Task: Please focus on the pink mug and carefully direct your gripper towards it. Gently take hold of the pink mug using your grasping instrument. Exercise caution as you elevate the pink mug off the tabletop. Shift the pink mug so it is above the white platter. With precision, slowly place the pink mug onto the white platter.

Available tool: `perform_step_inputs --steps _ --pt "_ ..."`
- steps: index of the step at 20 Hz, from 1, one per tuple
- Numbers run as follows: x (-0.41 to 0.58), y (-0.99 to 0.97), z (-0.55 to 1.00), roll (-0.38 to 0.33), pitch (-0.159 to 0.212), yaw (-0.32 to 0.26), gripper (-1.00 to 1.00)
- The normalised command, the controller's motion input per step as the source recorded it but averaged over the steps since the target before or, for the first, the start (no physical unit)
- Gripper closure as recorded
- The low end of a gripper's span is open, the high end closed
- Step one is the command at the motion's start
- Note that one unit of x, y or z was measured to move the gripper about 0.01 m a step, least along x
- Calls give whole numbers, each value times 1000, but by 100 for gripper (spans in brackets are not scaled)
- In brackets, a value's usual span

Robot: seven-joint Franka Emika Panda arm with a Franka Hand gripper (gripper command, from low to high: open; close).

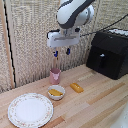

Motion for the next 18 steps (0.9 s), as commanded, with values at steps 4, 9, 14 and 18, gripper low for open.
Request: perform_step_inputs --steps 4,9,14,18 --pt "550 -269 -108 33 80 -37 -100" --pt "432 -286 -157 12 39 0 -100" --pt "417 -284 -224 0 31 0 -100" --pt "436 -293 -286 0 1 3 -100"
